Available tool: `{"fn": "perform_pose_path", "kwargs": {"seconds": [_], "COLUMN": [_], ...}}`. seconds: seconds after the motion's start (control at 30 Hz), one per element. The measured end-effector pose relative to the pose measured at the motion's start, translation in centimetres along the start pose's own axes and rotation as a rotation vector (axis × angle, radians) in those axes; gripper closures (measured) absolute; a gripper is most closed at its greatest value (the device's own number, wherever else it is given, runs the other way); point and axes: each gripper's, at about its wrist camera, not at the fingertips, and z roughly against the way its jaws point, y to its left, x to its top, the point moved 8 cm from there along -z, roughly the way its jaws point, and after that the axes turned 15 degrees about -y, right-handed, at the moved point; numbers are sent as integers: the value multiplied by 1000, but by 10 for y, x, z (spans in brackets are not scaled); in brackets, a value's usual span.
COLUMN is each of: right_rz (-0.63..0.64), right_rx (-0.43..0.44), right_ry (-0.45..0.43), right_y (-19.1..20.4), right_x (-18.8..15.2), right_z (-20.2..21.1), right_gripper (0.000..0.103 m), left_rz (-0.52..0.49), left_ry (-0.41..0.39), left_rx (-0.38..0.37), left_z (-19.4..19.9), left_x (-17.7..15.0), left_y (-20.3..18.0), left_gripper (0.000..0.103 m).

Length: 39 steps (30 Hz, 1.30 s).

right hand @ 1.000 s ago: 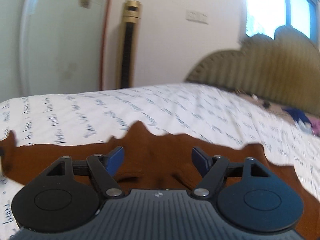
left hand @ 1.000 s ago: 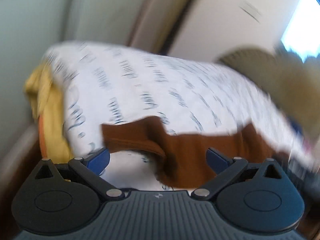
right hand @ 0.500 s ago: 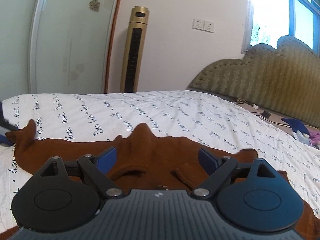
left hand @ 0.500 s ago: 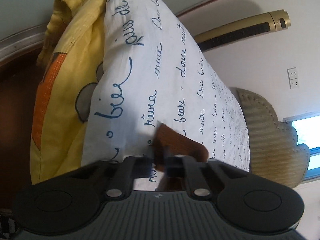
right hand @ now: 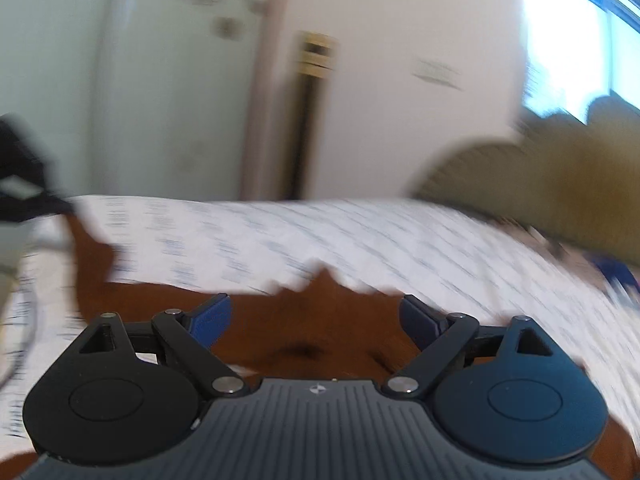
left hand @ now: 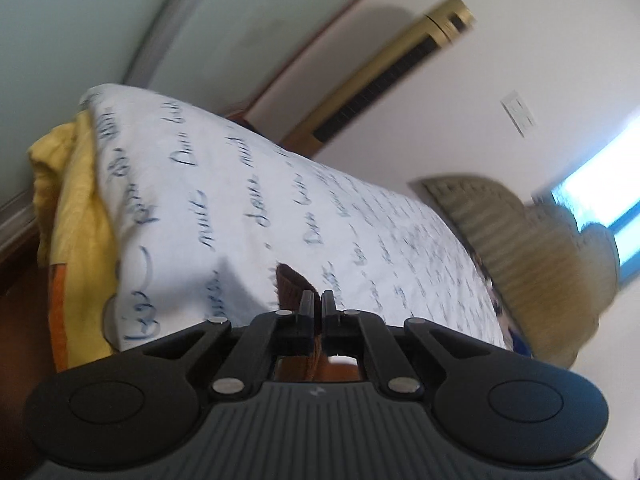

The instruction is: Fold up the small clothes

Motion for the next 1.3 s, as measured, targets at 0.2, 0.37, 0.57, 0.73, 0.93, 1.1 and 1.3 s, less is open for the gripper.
{"fn": "perform_pose_path", "kwargs": {"seconds": [0.2,0.37,0.57,0.73,0.93,1.1,1.3], "right_rz": [215,226,84,19,-242,-308,-362], "right_rx": [300,320,312,260,75,-28,-108], "right_ry": [-7,51,78,62,40,13,-87], "right_y": [124,160,153,123,17,-45,-93], "right_x": [10,-5,-9,-5,20,44,64], "right_z": [-47,-84,-101,-97,-101,-90,-57], "right_gripper": [35,56,95,97,97,96,96], "left_rz": [-40,-66,-76,-142,-319,-614,-855], "left_ry": [73,95,124,49,27,40,43], "left_rx": [-50,-72,-91,-91,-135,-249,-294], "left_z": [-7,-8,-11,-4,-2,-2,-16], "left_x": [-16,-25,-33,-25,-44,-94,-151], "left_y": [-13,-14,-14,-25,-57,-106,-149], "left_gripper": [101,101,100,95,33,30,30]}}
